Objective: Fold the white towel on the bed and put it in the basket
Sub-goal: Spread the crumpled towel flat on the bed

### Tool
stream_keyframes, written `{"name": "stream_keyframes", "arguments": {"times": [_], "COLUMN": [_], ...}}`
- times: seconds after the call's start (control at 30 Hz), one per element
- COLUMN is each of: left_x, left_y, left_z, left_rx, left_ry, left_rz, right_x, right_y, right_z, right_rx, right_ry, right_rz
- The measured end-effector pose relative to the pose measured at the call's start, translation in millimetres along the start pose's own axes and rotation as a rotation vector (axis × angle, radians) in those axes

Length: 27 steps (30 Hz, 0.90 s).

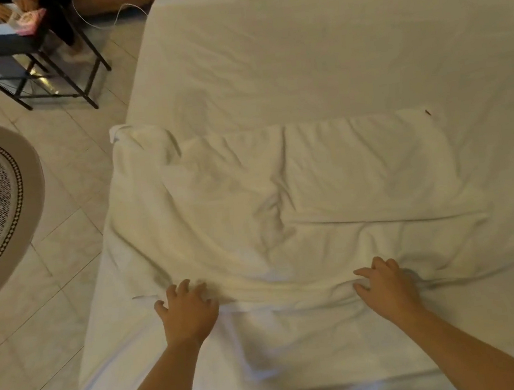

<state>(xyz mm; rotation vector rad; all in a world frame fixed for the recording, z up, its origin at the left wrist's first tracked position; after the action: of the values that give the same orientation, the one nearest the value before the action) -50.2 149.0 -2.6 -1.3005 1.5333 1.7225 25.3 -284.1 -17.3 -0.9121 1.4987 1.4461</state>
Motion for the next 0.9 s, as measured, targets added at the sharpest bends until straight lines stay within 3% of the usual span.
{"name": "stream_keyframes", "arguments": {"times": [0.13,0.5,0.9], "left_x": [-13,-54,-62], "left_y": [-2,-17,-78], "left_z": [-15,-91,-311], "left_rx": [0.038,0.227,0.494], "left_ry": [-0.01,-0.024,0.018], "left_rz": [0.031,0.032,0.052], "right_x": [-15,-74,-77], "right_y": [4,9,-31], "right_z": [11,0,-118], "right_rx": [0.009,0.069,0.172], "right_ry": [0.105,-0.004,-0.143], "right_rz": [0.021,0.04,0.088]}}
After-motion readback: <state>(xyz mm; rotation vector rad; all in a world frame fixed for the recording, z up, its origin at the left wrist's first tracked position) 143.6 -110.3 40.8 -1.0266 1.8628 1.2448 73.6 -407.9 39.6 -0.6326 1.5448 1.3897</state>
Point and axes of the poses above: each hand's wrist, its own y-axis away from the middle knuckle, its own x-axis out of the palm, z = x × y, the point moved 8 cm from there along -y, towards the middle knuckle, and after that the axes turned 10 degrees about x, right-handed, at the moved point
